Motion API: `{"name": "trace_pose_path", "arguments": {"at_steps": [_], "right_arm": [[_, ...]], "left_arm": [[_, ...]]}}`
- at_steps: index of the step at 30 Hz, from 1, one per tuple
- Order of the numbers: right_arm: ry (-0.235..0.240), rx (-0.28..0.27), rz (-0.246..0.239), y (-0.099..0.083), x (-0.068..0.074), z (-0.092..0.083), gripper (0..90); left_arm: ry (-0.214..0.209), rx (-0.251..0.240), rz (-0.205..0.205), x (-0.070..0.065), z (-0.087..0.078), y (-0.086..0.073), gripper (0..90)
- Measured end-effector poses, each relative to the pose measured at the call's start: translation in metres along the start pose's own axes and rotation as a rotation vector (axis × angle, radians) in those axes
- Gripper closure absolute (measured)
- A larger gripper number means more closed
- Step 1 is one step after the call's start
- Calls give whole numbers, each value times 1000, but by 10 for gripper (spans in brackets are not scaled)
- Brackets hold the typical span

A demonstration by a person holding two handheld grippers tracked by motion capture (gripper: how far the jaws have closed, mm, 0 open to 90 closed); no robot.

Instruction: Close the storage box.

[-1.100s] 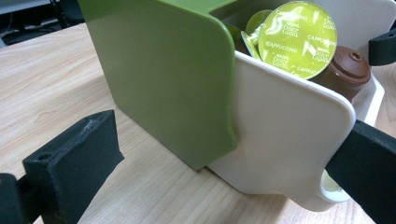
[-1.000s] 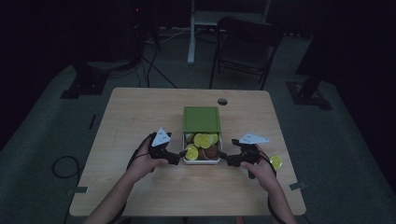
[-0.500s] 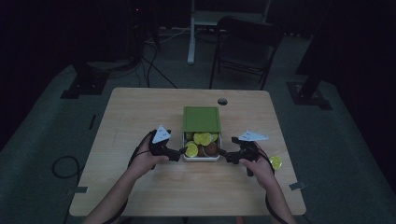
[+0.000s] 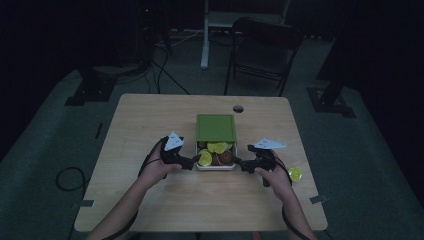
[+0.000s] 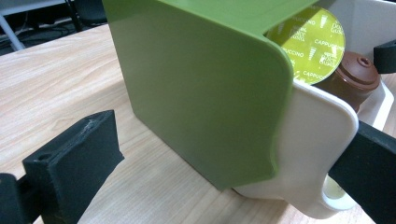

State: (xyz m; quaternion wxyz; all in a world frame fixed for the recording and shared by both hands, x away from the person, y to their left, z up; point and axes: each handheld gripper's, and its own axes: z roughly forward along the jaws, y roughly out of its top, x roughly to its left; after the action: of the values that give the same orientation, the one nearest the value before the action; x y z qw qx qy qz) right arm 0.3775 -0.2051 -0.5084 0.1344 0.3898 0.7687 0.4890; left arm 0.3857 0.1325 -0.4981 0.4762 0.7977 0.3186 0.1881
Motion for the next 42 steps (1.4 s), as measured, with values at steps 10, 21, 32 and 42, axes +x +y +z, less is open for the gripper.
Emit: {"name": "trace_pose_path", "arguments": {"at_steps": [10, 21, 32, 42], "right_arm": [[-18, -1, -3, 4, -3, 4, 112], [-38, 0, 7, 8, -6, 9, 113], [-67, -7, 31, 10, -8, 14, 111], [-88, -4, 38, 11, -8, 14, 109]], "left_arm": [[8, -6, 0, 4, 7, 6, 1], [30, -7, -1, 9, 13, 11, 1], [62, -11, -3, 14, 20, 15, 1], [37, -23, -19, 12, 20, 18, 2]]}}
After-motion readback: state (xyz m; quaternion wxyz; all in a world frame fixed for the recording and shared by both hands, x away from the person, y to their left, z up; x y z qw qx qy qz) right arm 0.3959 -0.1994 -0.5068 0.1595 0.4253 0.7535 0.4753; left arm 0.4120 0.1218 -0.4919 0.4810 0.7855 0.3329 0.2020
